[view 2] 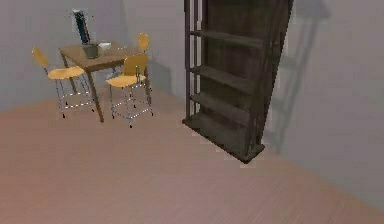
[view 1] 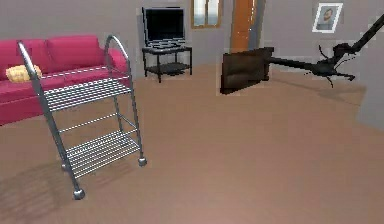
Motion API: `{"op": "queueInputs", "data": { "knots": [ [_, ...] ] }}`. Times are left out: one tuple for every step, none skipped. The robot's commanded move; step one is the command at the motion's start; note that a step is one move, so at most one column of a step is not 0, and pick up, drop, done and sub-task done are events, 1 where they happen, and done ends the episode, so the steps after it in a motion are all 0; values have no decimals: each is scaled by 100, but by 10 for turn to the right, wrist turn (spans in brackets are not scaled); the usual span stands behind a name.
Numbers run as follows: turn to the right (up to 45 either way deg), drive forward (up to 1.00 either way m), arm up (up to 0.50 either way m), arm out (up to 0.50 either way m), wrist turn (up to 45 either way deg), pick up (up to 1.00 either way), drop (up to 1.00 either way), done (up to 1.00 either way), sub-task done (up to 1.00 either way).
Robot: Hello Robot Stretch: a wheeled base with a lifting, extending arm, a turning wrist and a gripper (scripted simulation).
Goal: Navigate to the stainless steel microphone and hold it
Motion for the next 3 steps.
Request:
{"op": "queueInputs", "data": {
  "knots": [
    [-450, 0, 0, 0, 0, 0, 0, 0, 0],
    [-390, 0, 0, 0, 0, 0, 0, 0, 0],
    [0, 45, 0, 0, 0, 0, 0, 0, 0]
  ]
}}
